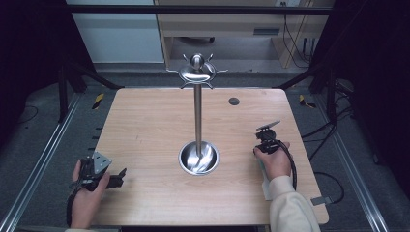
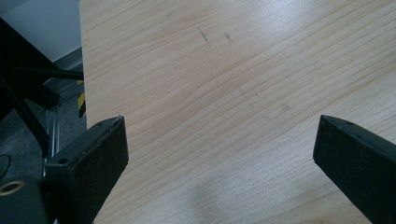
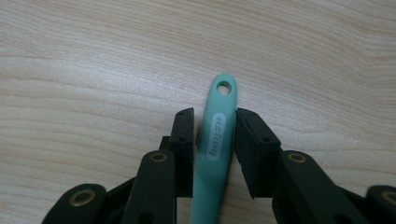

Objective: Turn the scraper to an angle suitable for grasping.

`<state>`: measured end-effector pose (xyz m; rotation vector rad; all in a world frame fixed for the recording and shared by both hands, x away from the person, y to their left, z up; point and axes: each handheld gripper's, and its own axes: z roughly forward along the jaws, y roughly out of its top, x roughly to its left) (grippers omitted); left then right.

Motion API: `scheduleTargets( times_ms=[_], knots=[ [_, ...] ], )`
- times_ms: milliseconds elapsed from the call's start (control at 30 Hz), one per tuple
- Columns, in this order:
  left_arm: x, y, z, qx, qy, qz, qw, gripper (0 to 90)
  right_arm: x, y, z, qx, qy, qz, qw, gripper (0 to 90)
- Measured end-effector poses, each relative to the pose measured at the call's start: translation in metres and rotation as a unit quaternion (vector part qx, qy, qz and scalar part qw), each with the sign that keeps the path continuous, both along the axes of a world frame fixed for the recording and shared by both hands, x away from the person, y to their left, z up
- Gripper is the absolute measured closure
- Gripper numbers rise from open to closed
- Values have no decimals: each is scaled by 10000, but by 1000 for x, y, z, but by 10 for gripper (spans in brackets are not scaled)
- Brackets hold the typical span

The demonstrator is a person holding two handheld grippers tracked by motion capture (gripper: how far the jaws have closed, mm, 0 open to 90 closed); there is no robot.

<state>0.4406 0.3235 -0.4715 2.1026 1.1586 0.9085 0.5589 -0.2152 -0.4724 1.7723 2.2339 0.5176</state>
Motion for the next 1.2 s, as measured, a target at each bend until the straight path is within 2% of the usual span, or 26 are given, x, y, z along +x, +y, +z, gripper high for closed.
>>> scheduleTargets(
  times_ms=[533, 667, 933, 1200],
  knots=[
    [0, 0, 0, -4, 4, -9, 10000, 29, -1, 0, -1, -31, -52, 63, 10000, 738],
    [0, 0, 0, -9, 3, -12, 10000, 30, -4, -1, 5, 76, -208, 119, 9997, 742],
    [0, 0, 0, -12, 5, -17, 10000, 30, -15, -2, 30, 315, -649, 160, 9973, 744],
    [0, 0, 0, -19, 1, -8, 10000, 30, -18, -2, 42, 415, -834, 209, 9954, 745]
  ],
)
